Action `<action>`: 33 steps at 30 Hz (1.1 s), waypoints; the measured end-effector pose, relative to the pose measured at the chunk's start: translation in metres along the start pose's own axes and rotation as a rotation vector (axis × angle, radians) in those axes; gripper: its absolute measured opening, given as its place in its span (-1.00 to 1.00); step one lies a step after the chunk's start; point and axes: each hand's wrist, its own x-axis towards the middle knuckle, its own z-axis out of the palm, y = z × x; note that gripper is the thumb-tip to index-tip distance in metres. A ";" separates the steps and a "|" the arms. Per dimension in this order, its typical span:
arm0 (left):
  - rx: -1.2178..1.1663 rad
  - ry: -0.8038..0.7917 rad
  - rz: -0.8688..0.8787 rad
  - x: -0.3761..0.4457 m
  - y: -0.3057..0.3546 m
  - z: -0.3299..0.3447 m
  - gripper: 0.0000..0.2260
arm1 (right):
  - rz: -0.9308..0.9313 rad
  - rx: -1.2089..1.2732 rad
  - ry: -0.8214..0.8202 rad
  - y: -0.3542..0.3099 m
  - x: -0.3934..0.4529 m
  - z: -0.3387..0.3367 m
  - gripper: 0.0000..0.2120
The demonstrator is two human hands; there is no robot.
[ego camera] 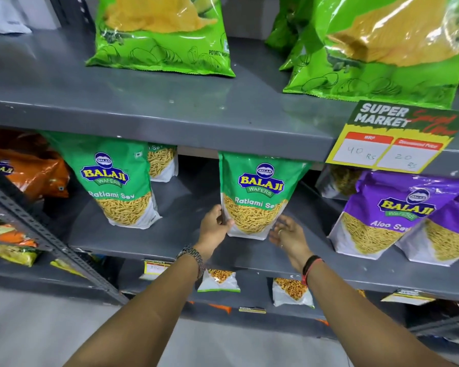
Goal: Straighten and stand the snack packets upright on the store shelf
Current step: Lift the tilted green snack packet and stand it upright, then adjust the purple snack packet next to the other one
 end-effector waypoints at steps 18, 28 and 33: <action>-0.149 0.004 -0.321 -0.049 -0.006 0.042 -0.89 | -0.140 0.027 0.683 0.060 -0.028 -0.161 -0.68; -0.018 -0.457 -0.147 -0.062 0.089 0.187 -0.42 | -0.119 0.042 0.272 0.038 0.007 -0.229 -0.55; 0.051 -0.277 -0.097 -0.056 0.094 0.235 -0.76 | -0.166 0.142 0.280 0.046 0.013 -0.238 -0.46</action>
